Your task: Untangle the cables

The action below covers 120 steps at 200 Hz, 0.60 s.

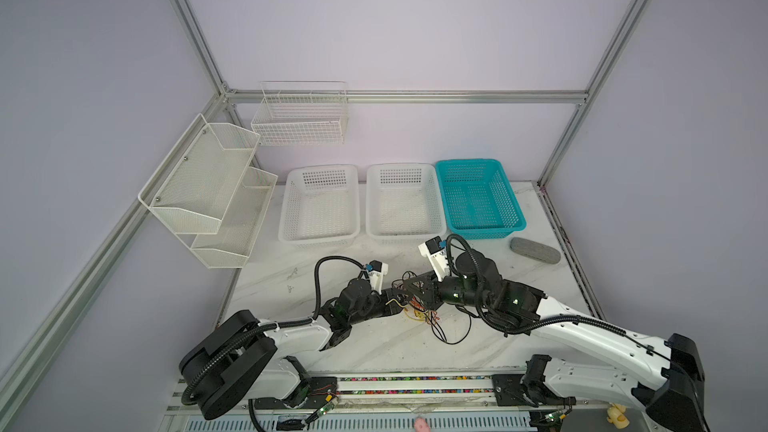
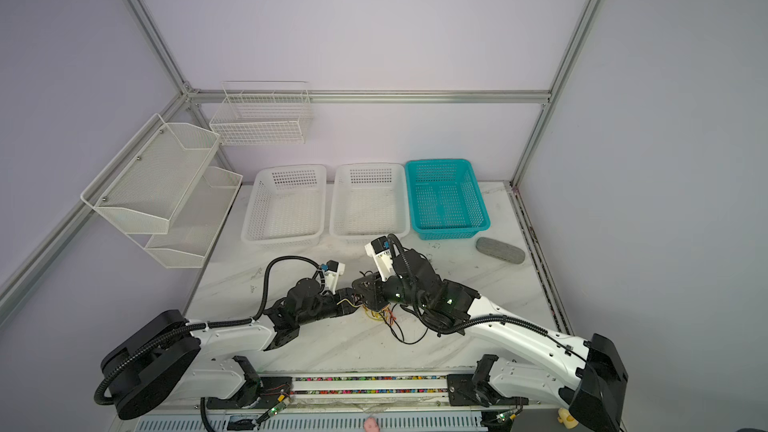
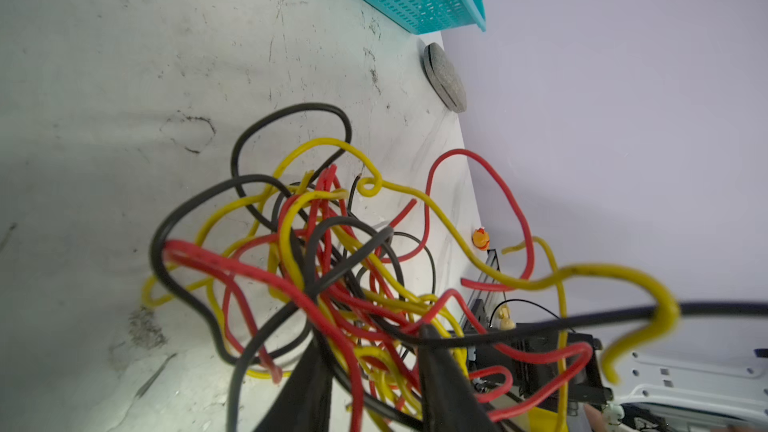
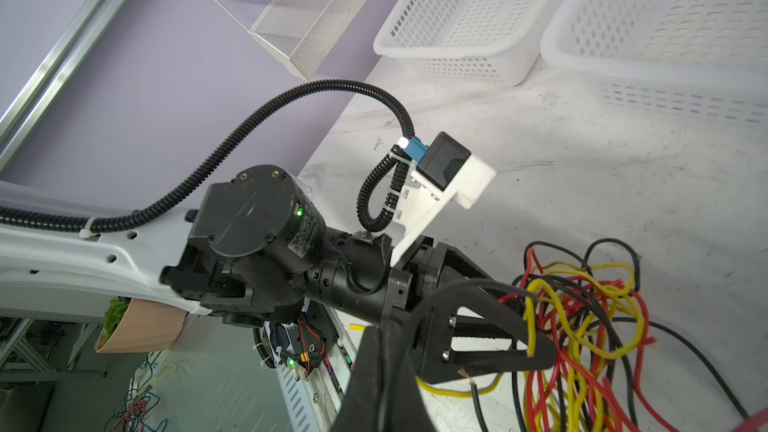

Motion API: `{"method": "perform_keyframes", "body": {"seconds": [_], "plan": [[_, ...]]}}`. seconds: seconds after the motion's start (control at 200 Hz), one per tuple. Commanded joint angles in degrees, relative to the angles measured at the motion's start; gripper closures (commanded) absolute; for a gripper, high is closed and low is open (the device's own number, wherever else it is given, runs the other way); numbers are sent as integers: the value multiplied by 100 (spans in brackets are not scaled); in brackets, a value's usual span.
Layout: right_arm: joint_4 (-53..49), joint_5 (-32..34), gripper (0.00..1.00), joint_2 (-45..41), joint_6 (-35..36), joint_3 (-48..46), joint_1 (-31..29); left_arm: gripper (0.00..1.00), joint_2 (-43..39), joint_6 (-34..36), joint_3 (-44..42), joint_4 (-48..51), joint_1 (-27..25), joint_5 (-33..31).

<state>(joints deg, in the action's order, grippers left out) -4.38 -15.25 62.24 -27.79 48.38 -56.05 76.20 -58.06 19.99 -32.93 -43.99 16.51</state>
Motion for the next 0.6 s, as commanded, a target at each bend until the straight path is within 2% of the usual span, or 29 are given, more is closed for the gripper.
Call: {"method": "perform_keyframes", "body": {"seconds": [0.0, 0.25, 0.595], "plan": [[-6, 55, 100, -175, 11, 226, -41, 77, 151, 198, 450, 64, 13, 148], [-671, 412, 100, -401, 203, 814, -39, 100, 220, 367, 440, 455, 102, 128], [-1677, 980, 100, -417, 496, 2089, -37, 100, 14, 817, 286, 1345, 311, -57]]}}
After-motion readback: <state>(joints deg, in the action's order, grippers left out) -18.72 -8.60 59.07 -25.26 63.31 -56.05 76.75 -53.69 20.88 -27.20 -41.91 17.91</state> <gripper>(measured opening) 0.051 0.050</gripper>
